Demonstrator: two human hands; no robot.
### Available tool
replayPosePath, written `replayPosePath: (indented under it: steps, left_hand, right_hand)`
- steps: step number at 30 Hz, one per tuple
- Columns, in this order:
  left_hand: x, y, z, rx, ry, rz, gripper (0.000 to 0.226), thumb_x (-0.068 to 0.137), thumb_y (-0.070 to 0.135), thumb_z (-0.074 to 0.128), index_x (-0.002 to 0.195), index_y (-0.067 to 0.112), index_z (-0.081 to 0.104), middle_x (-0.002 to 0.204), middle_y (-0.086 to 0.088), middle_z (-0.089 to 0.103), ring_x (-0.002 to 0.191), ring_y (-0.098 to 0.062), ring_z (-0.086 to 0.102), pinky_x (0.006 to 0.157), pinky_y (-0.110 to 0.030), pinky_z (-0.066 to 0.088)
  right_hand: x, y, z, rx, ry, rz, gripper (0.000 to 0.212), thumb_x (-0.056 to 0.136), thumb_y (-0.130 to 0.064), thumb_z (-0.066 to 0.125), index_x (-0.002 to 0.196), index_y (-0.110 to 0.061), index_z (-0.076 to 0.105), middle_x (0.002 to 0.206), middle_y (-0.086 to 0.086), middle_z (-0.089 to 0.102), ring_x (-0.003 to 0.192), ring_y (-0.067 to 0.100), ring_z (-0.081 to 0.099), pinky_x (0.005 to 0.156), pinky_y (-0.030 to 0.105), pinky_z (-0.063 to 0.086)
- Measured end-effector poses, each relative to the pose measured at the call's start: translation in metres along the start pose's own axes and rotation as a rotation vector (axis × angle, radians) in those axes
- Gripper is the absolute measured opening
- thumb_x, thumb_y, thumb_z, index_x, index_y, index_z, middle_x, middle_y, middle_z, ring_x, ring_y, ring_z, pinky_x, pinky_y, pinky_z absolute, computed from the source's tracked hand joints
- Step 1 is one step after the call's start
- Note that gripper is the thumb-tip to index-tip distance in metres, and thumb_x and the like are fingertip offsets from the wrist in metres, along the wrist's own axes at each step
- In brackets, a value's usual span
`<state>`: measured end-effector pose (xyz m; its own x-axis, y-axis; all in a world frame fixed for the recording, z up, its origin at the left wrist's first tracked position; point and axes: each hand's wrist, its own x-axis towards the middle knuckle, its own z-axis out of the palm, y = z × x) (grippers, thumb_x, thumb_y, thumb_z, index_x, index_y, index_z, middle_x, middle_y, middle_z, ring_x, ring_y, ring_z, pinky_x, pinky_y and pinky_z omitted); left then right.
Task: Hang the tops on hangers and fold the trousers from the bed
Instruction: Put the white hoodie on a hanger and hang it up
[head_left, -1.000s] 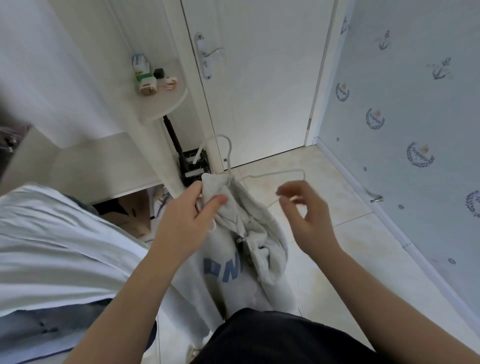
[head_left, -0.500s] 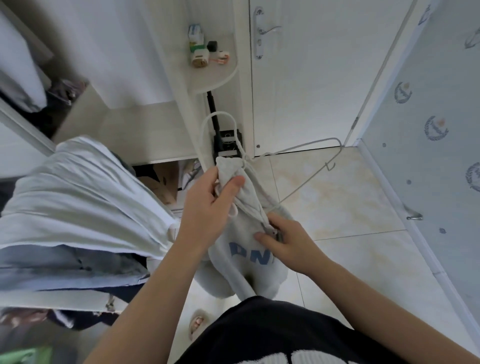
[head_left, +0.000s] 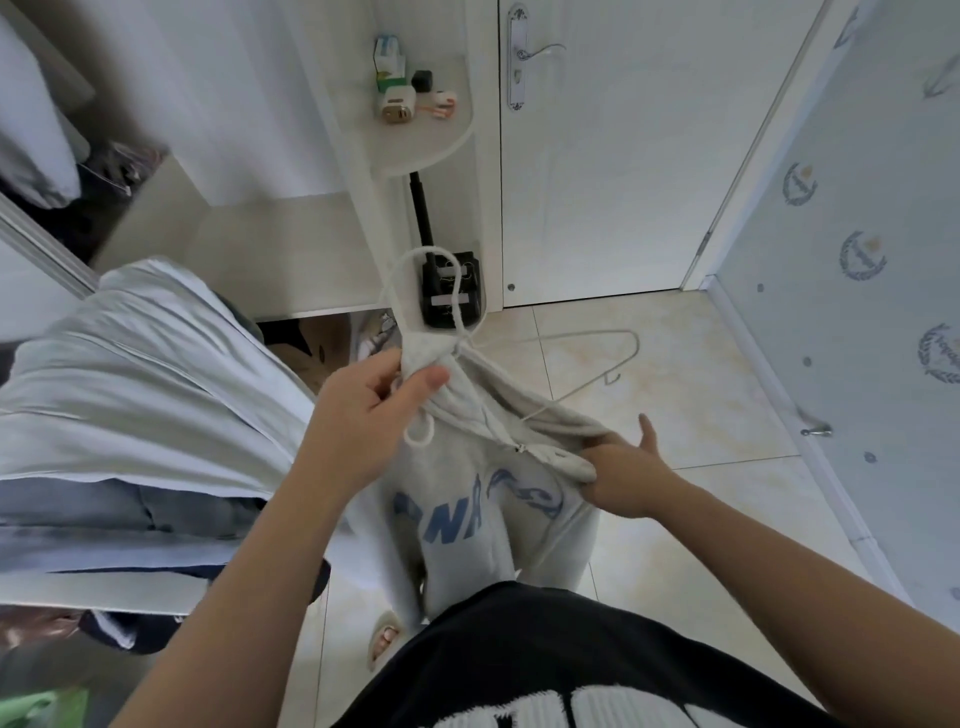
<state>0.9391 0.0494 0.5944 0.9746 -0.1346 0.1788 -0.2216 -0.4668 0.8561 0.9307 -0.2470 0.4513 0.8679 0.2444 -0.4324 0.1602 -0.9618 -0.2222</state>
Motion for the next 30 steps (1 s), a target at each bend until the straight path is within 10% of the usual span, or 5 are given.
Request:
replayPosePath:
  steps: [8,15,19,23,30]
  left_hand:
    - [-0.002,-0.015,-0.046,0.172,-0.205,-0.085,0.051,0.078,0.073,0.052,0.077,0.026,0.073,0.061,-0.006,0.063,0.047,-0.007,0.045,0.046,-0.014,0.037]
    - [0.012,-0.003,-0.031,0.283,-0.454,-0.092,0.066,0.079,0.074,0.049,0.069,0.01,0.065,0.053,-0.001,0.05,0.047,-0.01,0.041,0.047,-0.019,0.034]
    - [0.015,0.017,0.001,0.249,-0.399,0.027,0.063,0.089,0.074,0.048,0.069,0.016,0.062,0.056,0.0,0.054,0.05,-0.008,0.046,0.055,-0.028,0.039]
    - [0.015,0.02,0.01,0.216,-0.336,0.046,0.045,0.093,0.065,0.044,0.074,0.028,0.062,0.064,0.01,0.06,0.058,-0.005,0.053,0.062,-0.031,0.042]
    - [0.028,-0.006,-0.019,0.27,0.085,-0.089,0.044,0.106,0.038,0.043,0.072,0.011,0.047,0.065,0.001,0.049,0.063,-0.021,0.046,0.058,-0.035,0.036]
  right_hand:
    - [-0.021,0.039,-0.065,-0.272,0.329,-0.011,0.02,0.083,-0.052,0.049,0.089,-0.035,0.056,0.095,-0.022,0.053,0.132,0.004,0.044,0.113,0.065,-0.016]
    - [-0.047,-0.003,-0.125,0.107,0.324,-0.222,0.034,0.086,-0.005,0.052,0.118,-0.014,0.058,0.111,0.003,0.068,0.111,0.023,0.06,0.121,0.046,0.007]
    - [-0.056,-0.07,-0.137,0.217,0.289,-0.356,0.016,0.079,-0.027,0.04,0.09,-0.026,0.051,0.081,-0.005,0.064,0.081,0.021,0.06,0.085,0.042,0.048]
    - [-0.062,-0.086,-0.144,0.56,0.289,-0.386,0.008,0.075,-0.02,0.04,0.079,-0.019,0.047,0.072,-0.006,0.052,0.065,0.008,0.044,0.061,0.025,0.038]
    - [-0.075,-0.039,-0.16,0.795,0.073,-0.329,0.044,0.075,-0.021,0.066,0.117,-0.024,0.058,0.108,-0.01,0.068,0.101,0.005,0.063,0.085,0.022,0.05]
